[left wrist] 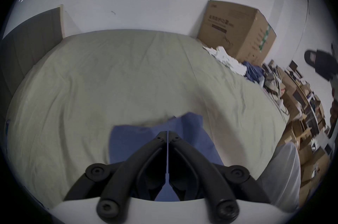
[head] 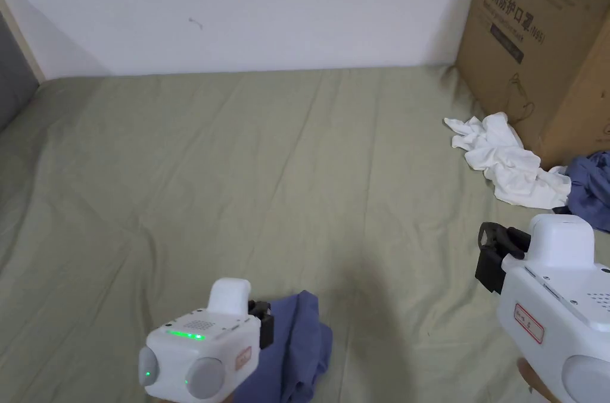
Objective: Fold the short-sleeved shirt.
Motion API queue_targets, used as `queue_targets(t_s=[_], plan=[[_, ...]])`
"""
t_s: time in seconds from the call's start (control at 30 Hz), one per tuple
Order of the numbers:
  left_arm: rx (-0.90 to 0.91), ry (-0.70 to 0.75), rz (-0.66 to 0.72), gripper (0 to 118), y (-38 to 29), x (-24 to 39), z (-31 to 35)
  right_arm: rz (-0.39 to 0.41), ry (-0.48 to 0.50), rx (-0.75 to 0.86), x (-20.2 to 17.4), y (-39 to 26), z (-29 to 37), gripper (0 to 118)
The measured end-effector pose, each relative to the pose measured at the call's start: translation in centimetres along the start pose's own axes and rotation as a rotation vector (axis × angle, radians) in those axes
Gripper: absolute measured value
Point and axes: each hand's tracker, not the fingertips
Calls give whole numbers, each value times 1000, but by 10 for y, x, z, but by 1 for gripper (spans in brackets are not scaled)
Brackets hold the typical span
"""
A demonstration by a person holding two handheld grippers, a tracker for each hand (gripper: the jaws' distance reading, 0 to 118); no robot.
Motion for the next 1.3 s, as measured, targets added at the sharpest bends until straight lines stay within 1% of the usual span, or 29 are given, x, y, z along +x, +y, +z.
queue_targets(t_s=[0.1,0.2,0.4,0.53,0.7,0.77,0.9,1.1,1.3], plan=[[-56,-26,-28,5,-12,16,-17,-2,-8,-6,4,-2,-1,3],[-121,-17,-82,5,-26,31,-37,-3,-16,-13,8,-4,-1,3],[-131,-28,-92,5,-32,51,-48,-4,-30,-22,13,-7,0,3],[-122,-23,-99,5,-29,50,-42,-6,-32,-22,13,-6,0,3],[26,-28,-44,5,-7,39,-6,5,-19,-3,7,0,3,3],[95,-23,-42,5,8,34,14,7,-6,14,3,3,5,3],[234,24,-71,5,37,21,55,12,17,53,-10,11,10,3],[427,95,-49,5,71,-7,113,27,54,125,-36,24,19,3],[564,192,-24,5,87,-39,159,40,74,201,-64,36,27,3]])
